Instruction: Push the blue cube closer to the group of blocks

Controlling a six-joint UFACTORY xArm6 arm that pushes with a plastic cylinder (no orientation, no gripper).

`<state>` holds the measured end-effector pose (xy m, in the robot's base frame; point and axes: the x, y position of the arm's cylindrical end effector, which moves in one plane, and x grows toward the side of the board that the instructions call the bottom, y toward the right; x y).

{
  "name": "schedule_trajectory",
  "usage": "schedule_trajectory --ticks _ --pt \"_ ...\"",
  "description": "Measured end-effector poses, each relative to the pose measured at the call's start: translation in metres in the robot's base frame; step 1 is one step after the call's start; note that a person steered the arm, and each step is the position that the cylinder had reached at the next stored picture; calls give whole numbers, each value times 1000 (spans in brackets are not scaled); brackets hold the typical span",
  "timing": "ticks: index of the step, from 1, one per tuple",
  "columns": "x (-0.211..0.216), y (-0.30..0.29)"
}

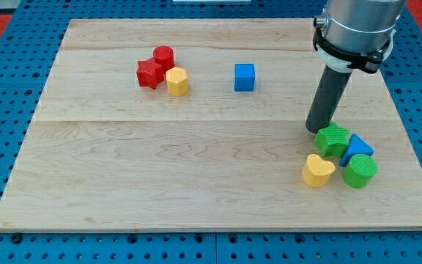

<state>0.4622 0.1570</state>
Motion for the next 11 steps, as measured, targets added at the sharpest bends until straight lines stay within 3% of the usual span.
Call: schedule_trajectory --ticks 1,3,5,7,10,11 --pt "-13 0" --pt "-92 -5" --pt "-171 -61" --pt "-162 -118" --pt "-78 -118" --pt "-77 -118"
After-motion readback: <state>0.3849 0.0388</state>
